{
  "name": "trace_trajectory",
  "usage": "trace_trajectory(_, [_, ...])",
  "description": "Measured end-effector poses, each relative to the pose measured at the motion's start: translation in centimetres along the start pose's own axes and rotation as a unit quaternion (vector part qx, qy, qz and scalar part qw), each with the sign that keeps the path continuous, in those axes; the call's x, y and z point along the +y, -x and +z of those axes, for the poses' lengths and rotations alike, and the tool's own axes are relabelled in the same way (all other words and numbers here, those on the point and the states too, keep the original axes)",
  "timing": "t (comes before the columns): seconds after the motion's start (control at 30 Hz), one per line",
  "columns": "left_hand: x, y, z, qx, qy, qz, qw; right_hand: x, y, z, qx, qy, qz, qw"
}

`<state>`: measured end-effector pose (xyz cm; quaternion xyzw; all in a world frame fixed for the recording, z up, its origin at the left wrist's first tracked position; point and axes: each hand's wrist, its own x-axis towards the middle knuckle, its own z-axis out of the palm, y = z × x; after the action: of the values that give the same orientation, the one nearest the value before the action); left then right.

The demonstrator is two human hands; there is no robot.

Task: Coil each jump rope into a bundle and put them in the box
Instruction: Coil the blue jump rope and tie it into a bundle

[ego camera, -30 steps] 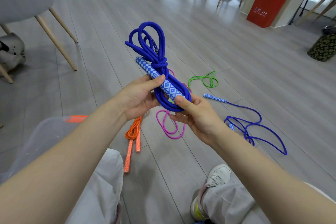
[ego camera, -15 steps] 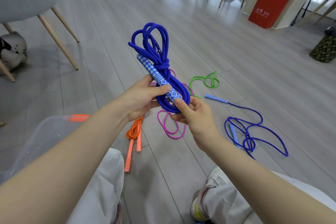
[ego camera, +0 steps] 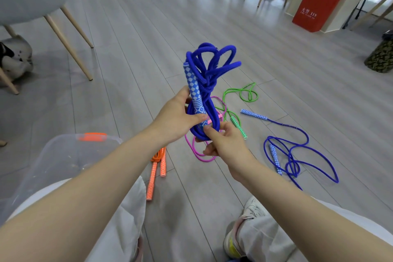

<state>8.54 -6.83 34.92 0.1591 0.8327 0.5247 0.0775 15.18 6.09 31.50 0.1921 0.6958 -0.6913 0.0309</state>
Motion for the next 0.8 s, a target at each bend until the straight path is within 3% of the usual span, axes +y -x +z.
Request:
trace_trajectory(0.2, [-0.2,0.2,-0.2,0.010,-0.100,-0.013,0.995,-0.9,0.5,0.2,-0.054,0.045,-0.019,0.997])
trace_trajectory(0.4, [-0.1,0.2,-0.9,-0.037,-0.040,-0.049,0.997,-1.2,-0.5,-1.3,-0.033,0.110,-0.033,0.993])
trace_trajectory(0.53, [0.0,0.3,-0.6,-0.106,-0.057,-0.029,0.992,-1.9,-1.6,-2.4,0.012,-0.003,-0.062,0.998])
trace_trajectory(0.67, [0.1,0.8,0.0,-0.200,-0.107,-0.006,0.974,-3.0,-1.9,-3.3,-0.021,-0.110,-0.117,0.987])
trace_trajectory(0.8, [0.0,0.9,0.2,-0.210,-0.155,0.013,0.965,-2.9,-1.9,-3.6,-0.039,-0.196,-0.111,0.973])
